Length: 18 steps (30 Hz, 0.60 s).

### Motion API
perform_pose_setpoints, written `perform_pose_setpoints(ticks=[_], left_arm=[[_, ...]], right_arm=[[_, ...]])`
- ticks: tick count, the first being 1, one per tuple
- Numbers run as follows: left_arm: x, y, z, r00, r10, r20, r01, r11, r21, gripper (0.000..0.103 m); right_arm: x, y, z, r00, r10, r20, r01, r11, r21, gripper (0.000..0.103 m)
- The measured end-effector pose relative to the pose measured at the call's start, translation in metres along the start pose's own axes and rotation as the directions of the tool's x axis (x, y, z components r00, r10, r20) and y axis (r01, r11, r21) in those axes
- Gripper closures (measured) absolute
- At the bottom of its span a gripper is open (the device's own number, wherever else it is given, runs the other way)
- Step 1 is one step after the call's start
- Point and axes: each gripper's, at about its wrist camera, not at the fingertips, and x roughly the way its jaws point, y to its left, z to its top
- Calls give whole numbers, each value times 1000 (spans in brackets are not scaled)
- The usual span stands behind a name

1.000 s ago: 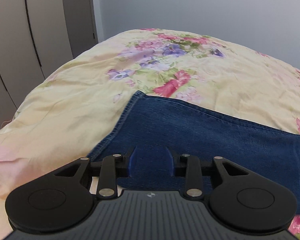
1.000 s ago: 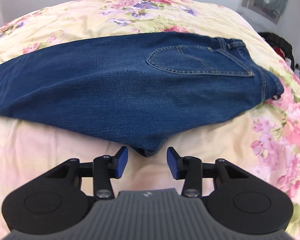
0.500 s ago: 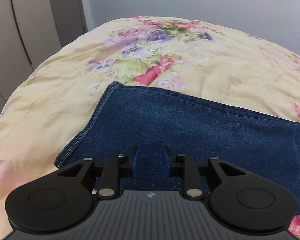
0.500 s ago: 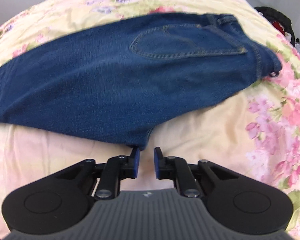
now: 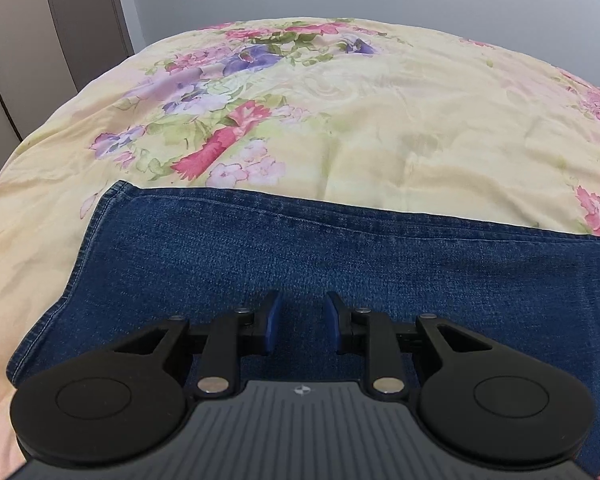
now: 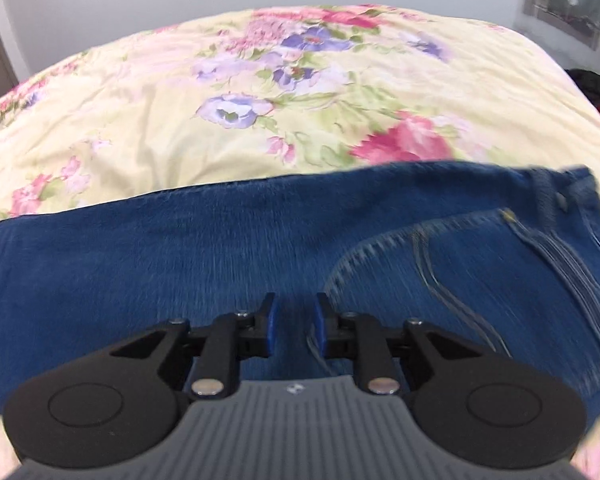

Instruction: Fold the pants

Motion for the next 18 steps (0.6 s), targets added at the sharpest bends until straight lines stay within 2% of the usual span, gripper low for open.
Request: perform_pose_setpoints(ticks=[5, 10, 18], left_arm=[[20, -1, 14, 1000, -2, 2, 2, 1000, -6, 73], [35, -3, 22, 1000, 11, 0, -11, 1000, -16, 73], [22, -3, 27, 999, 30, 13, -29, 998, -54, 74]], right_arm=[[38, -1, 40, 1000, 0, 0, 0, 1000, 1, 91], [71, -4, 61, 1000, -5, -15, 6, 998, 61, 92], [76, 2, 73, 999, -51, 1, 50, 992, 111, 95]])
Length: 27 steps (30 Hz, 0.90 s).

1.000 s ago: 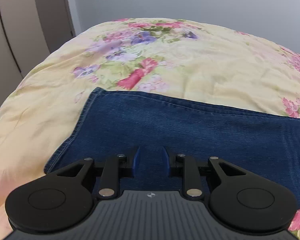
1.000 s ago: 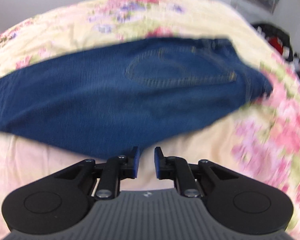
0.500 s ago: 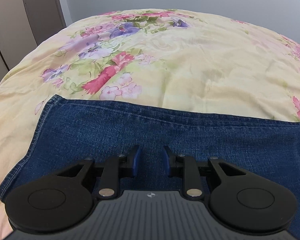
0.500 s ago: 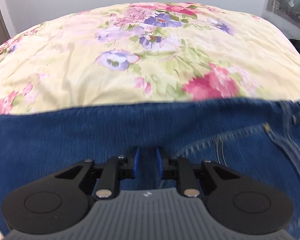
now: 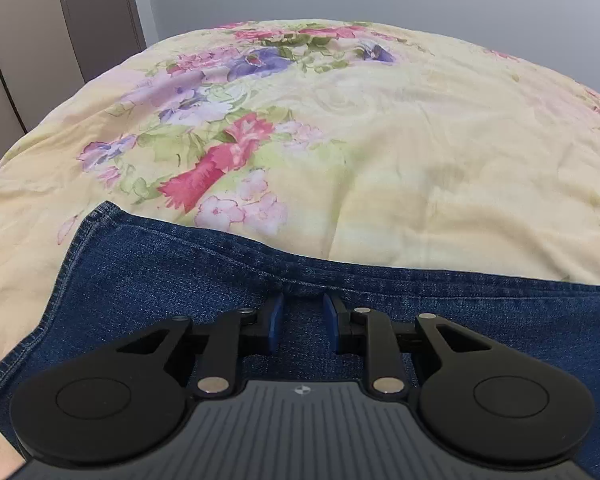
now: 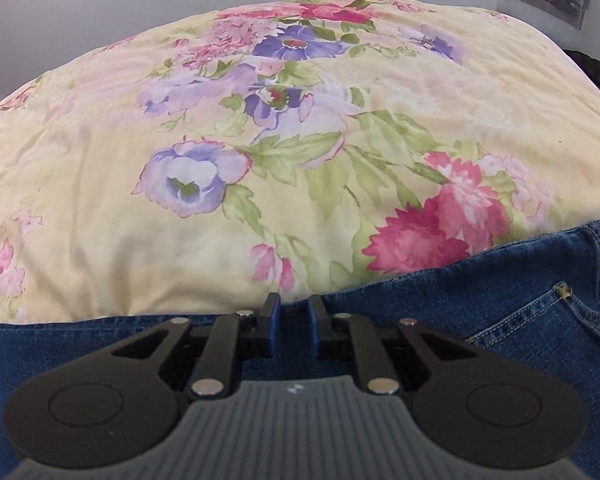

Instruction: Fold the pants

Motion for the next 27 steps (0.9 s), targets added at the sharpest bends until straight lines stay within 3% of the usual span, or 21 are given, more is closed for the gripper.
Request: perform_pose_setpoints(ticks=[4, 8, 12, 17, 21, 27], left_arm=[[-25, 4, 2, 999, -30, 35, 29, 999, 27, 74], [-37, 14, 0, 999, -25, 33, 24, 999, 45, 74], [-52, 46, -3, 998, -44, 35, 46, 998, -43, 74], [-76, 91, -7, 994, -89, 67, 96, 989, -110, 73], [-70, 112, -2, 993, -102, 67, 109, 987, -116, 72], [-49, 104, 1, 983, -175, 59, 179, 980, -85, 72]], right_arm=[[-40, 12, -6, 997, -12, 70, 17, 998, -65, 88], [-76, 47, -28, 989, 144, 39, -137, 978, -154, 87], [-73, 99, -54, 971, 235, -47, -240, 941, -238, 88], [-37, 140, -58, 979, 195, -49, -201, 947, -251, 86], [-9, 157, -42, 989, 137, -51, -145, 963, -227, 86], [-30, 167, -37, 994, 110, -7, -108, 963, -248, 86]])
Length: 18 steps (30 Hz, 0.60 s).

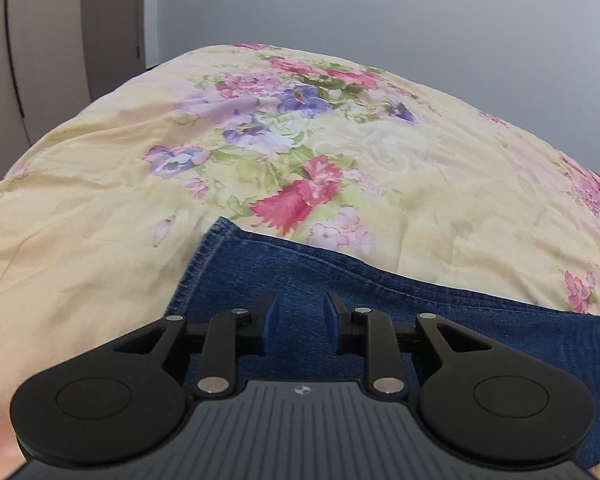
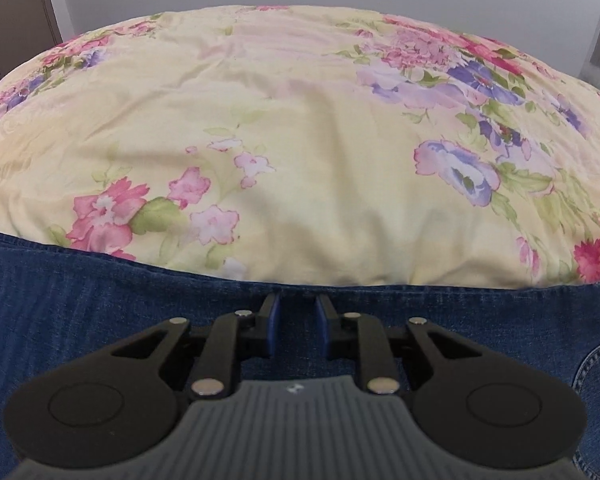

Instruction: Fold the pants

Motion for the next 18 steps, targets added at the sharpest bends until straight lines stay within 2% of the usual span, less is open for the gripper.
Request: perform_pose_setpoints(ticks=[2, 5, 10, 14, 18], left_arm=[[8, -13, -3, 999, -29, -14, 29, 997, 68, 72], [21, -29, -7, 999, -36, -40, 42, 989, 140, 72], [43, -42, -11, 999, 13, -32, -5, 971, 238, 73], [58, -43, -3, 1000, 30, 1, -30, 966, 255, 79], [73, -45, 2, 1000, 25, 9, -27, 963, 269, 83]], right_arm=[[-16, 12, 2, 999, 49, 21, -49, 999, -10, 86], [-31, 50, 2, 987, 157, 20, -156, 985, -72, 86], [-24, 128, 0, 944, 327, -36, -329, 934, -140, 86], [3, 175, -6, 942, 330, -66, -337, 924, -180, 86], [24, 199, 3, 949, 314, -34, -315, 929, -192, 86]])
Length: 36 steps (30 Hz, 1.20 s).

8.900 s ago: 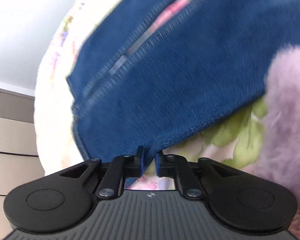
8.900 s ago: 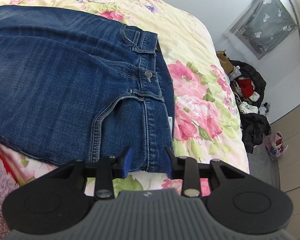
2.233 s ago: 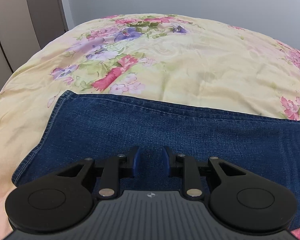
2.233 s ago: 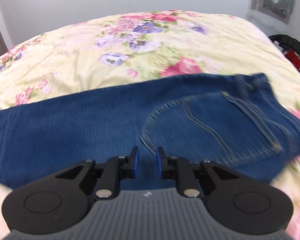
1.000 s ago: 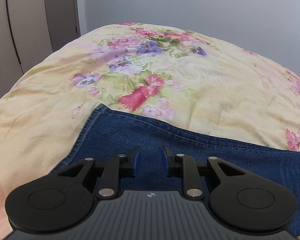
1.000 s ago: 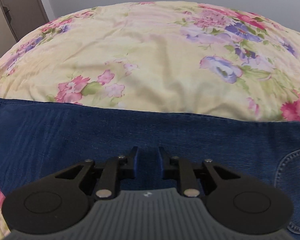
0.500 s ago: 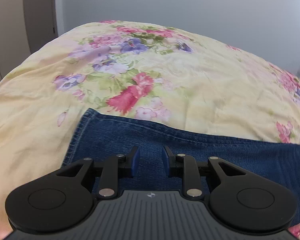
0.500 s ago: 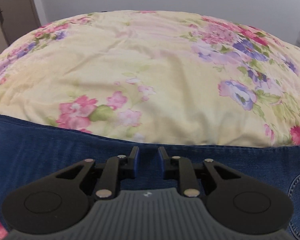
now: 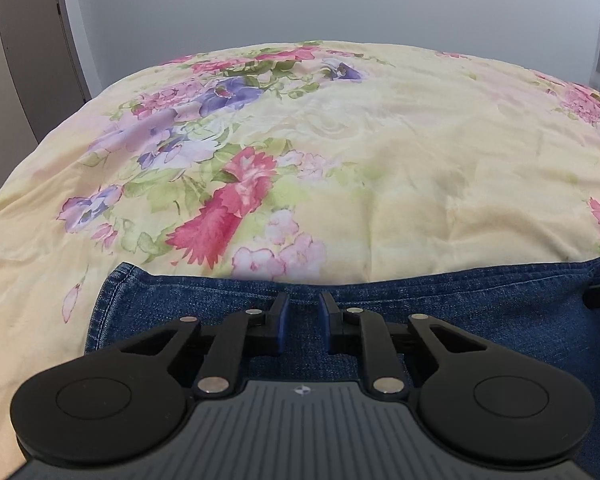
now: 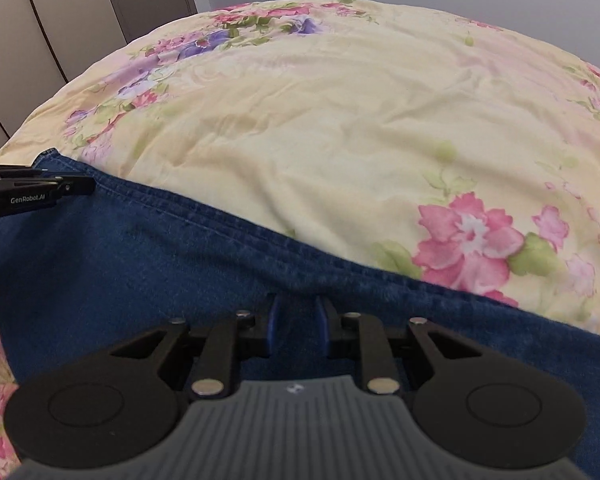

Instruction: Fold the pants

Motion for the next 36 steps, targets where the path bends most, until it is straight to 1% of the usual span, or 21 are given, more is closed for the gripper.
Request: perform_pose_setpoints(ticks=[2, 4, 5, 7, 8, 10, 12, 14, 17, 19, 21, 23, 24, 26, 28, 30, 32, 34, 36], left_arm=[[6, 2, 4, 1000, 6, 27, -6, 1000, -13, 87], [11, 6, 9, 1000, 0, 30, 2, 998, -61, 87], [14, 7, 12, 1000, 5, 29, -3, 997, -82, 87], [13, 6, 15, 1000, 13, 26, -10, 996, -93, 87], [9, 6, 16, 999, 17, 37, -13, 995, -95, 87], [-5, 9, 17, 998, 21, 59, -15, 994, -111, 87], [-23, 19, 16, 997, 14, 75, -4, 992, -130, 82], [-39, 30, 15, 998, 5, 69, 5, 989, -145, 82], [-58, 51, 8, 999, -2, 42, 10, 978, -207, 82], [-68, 63, 1, 1000, -9, 26, 15, 970, -243, 81], [-77, 71, -8, 1000, 0, 13, 3, 968, -252, 80], [-86, 77, -16, 1000, 5, 4, -4, 967, -255, 79], [-89, 81, -20, 1000, 4, 0, -3, 966, -259, 77], [-95, 89, -28, 1000, -1, -3, 0, 960, -281, 76], [-100, 96, -36, 1000, -12, 0, 12, 953, -302, 76], [-103, 101, -45, 1000, -20, -2, 18, 942, -334, 76], [-107, 106, -54, 999, -33, 2, 31, 924, -381, 76], [-113, 110, -64, 998, -63, 11, 61, 894, -445, 72], [-119, 114, -75, 996, -89, 20, 87, 858, -506, 65]], right_arm=[[12, 0, 10, 1000, -10, 14, 10, 1000, 4, 89], [21, -1, 18, 1000, -21, 17, 20, 1000, 17, 92], [24, 0, 21, 999, -27, 23, 27, 1000, 13, 95], [28, 0, 27, 998, -42, 56, 43, 999, -1, 98], [31, -1, 31, 997, -58, 53, 57, 998, 17, 99], [35, -7, 37, 998, -53, 33, 50, 996, 75, 100], [27, -7, 39, 998, -50, 46, 46, 995, 86, 100], [11, 1, 38, 996, -28, 81, 23, 998, 57, 98], [-7, 25, 37, 993, 54, 104, -55, 998, 10, 98], [-8, 44, 36, 987, 137, 80, -137, 991, -6, 98], [2, 63, 33, 984, 174, 44, -173, 985, -26, 98], [20, 76, 31, 983, 185, -5, -185, 982, -23, 99], [30, 81, 30, 985, 171, -19, -171, 985, -9, 99], [46, 86, 31, 991, 137, -7, -137, 991, -8, 103], [58, 85, 39, 994, 111, 6, -111, 994, 25, 103], [67, 85, 48, 995, 99, 9, -99, 994, 54, 103], [71, 88, 54, 997, 79, 12, -80, 996, 44, 103], [70, 91, 56, 998, 63, 32, -64, 997, 33, 103], [66, 91, 61, 997, 39, 63, -41, 998, 37, 103]])
